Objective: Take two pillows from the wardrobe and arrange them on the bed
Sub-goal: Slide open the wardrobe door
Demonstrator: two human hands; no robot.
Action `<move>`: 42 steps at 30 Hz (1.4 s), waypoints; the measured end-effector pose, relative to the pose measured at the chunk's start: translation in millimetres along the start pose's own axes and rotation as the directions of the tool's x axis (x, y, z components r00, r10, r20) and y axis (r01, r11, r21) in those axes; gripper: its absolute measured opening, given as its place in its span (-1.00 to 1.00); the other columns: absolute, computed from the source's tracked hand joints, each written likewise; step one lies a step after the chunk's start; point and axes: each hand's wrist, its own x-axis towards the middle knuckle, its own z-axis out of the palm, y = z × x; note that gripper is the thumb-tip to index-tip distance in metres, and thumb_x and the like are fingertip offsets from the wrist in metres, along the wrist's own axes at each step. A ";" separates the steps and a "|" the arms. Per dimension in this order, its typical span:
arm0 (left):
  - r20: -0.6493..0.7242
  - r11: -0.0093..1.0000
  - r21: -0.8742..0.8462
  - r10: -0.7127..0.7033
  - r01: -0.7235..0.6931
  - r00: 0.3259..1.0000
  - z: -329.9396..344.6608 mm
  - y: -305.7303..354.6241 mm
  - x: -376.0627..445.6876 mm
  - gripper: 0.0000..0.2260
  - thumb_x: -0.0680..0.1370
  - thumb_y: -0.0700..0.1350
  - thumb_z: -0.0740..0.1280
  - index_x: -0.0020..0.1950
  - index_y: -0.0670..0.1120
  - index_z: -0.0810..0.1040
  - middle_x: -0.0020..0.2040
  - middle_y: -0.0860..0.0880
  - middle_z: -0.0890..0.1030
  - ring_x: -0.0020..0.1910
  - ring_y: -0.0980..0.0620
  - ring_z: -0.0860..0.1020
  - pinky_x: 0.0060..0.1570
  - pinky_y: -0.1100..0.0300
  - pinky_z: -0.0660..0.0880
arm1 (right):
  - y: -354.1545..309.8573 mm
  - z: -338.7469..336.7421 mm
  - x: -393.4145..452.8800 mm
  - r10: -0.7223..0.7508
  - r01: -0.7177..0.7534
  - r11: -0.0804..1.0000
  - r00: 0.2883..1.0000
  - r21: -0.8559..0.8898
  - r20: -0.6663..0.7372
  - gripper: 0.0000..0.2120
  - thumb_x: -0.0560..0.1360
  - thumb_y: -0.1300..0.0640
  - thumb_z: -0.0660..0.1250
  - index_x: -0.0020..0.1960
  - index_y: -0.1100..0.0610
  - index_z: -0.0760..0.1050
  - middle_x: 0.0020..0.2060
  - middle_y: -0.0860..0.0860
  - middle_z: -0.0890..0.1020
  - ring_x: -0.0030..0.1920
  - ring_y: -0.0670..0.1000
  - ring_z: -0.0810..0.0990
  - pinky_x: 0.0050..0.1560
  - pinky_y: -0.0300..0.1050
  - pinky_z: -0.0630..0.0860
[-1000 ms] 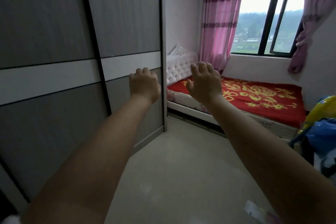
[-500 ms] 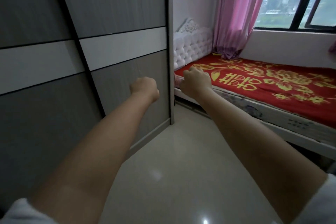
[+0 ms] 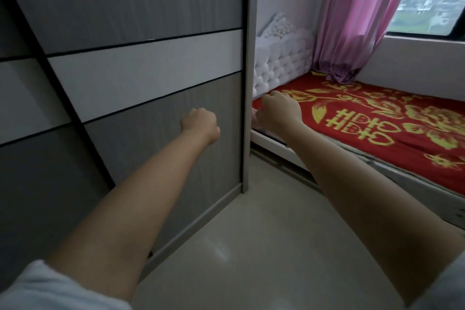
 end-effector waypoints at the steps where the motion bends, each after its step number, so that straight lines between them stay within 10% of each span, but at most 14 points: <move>1: -0.002 1.000 0.000 0.013 -0.013 1.000 5.3 -0.8 26.3 -0.66 0.55 -0.10 0.17 0.25 -0.20 0.49 0.29 -0.20 0.50 0.29 -0.19 0.44 0.18 0.01 0.48 | 4.7 10.5 22.2 0.007 -0.007 1.000 1.000 0.004 -0.002 -0.82 0.46 0.22 0.20 -0.03 0.29 0.51 0.00 0.20 0.58 0.02 0.21 0.52 -0.06 -0.02 0.44; 17: -0.175 0.995 -0.089 -0.054 0.039 0.983 113.1 29.4 367.6 -0.75 0.47 -0.23 0.22 0.11 -0.28 0.50 0.20 -0.25 0.49 0.21 -0.20 0.39 0.12 -0.01 0.40 | 127.8 191.7 336.8 0.002 -0.006 0.989 1.000 0.146 0.028 -0.79 0.49 0.17 0.17 -0.14 0.31 0.49 -0.28 0.07 0.44 -0.22 0.10 0.46 -0.38 -0.13 0.31; 22: -0.451 0.997 -0.044 0.043 -0.070 0.892 102.1 49.6 471.2 -0.83 0.27 -0.37 0.35 -0.16 -0.38 0.61 0.00 -0.39 0.62 0.08 -0.34 0.58 0.00 -0.14 0.52 | 152.2 224.2 463.3 -0.215 0.211 0.960 0.977 0.182 -0.002 -0.71 0.52 0.16 0.19 0.17 0.28 0.43 0.15 0.20 0.52 0.19 0.19 0.44 0.14 0.10 0.49; 28: -0.491 0.972 0.235 0.126 -0.007 0.862 87.3 63.3 557.7 -0.63 0.14 -0.22 0.53 -0.06 -0.23 0.68 0.07 -0.22 0.69 0.09 -0.21 0.64 -0.03 -0.32 0.52 | 173.5 251.6 576.8 -0.465 0.495 0.867 0.844 0.054 -0.267 -0.58 0.46 0.19 0.30 0.29 0.28 0.38 0.39 0.27 0.34 0.44 0.28 0.22 0.42 0.22 0.16; 31: -0.583 0.942 0.336 0.195 0.015 0.788 93.5 65.9 588.2 -0.65 0.32 -0.12 0.27 0.03 -0.18 0.68 0.11 -0.14 0.69 0.12 -0.12 0.64 -0.01 -0.27 0.54 | 179.6 269.5 609.4 -0.532 0.568 0.821 0.735 -0.046 -0.421 -0.53 0.29 0.22 0.48 0.15 0.34 0.52 0.23 0.31 0.53 0.30 0.37 0.41 0.21 0.42 0.35; 33: -0.627 0.926 0.375 0.217 0.045 0.749 94.7 65.2 607.0 -0.56 0.36 -0.05 0.15 0.11 -0.16 0.64 0.16 -0.10 0.67 0.16 -0.09 0.62 0.13 -0.19 0.52 | 186.4 285.0 626.3 -0.575 0.607 0.784 0.630 -0.132 -0.523 -0.51 0.31 0.16 0.45 0.19 0.32 0.50 0.27 0.25 0.51 0.47 0.17 0.17 0.39 0.26 0.23; 35: -0.659 0.906 0.415 0.239 0.080 0.713 93.5 61.0 621.2 -0.54 0.40 -0.02 0.14 0.19 -0.14 0.60 0.20 -0.06 0.64 0.19 -0.04 0.60 0.39 -0.11 0.24 | 189.9 297.5 636.2 -0.583 0.659 0.742 0.550 -0.118 -0.598 -0.50 0.41 0.10 0.28 0.30 0.27 0.36 0.50 0.07 0.16 0.51 -0.06 -0.26 0.52 0.03 -0.20; 38: -0.660 0.813 0.552 0.289 0.187 0.693 97.0 50.8 629.7 -0.52 0.44 0.04 0.12 0.28 -0.10 0.52 0.24 0.02 0.61 0.28 0.02 0.53 0.48 -0.04 -0.31 | 190.9 304.8 643.1 -0.599 0.692 0.712 0.515 -0.114 -0.614 -0.51 0.44 0.07 0.16 0.33 0.21 0.21 0.48 -0.18 -0.35 0.47 -0.11 -0.37 0.49 -0.04 -0.36; 42: -0.670 0.741 0.609 0.288 0.285 0.684 101.6 45.3 633.8 -0.49 0.47 0.09 0.10 0.34 -0.10 0.45 0.29 0.02 0.57 0.52 -0.14 -0.05 0.45 -0.06 -0.42 | 188.7 301.2 642.4 -0.579 0.661 0.741 0.541 -0.117 -0.611 -0.49 0.44 0.07 0.15 0.35 0.20 0.19 0.53 -0.08 -0.11 0.47 -0.12 -0.38 0.47 -0.06 -0.41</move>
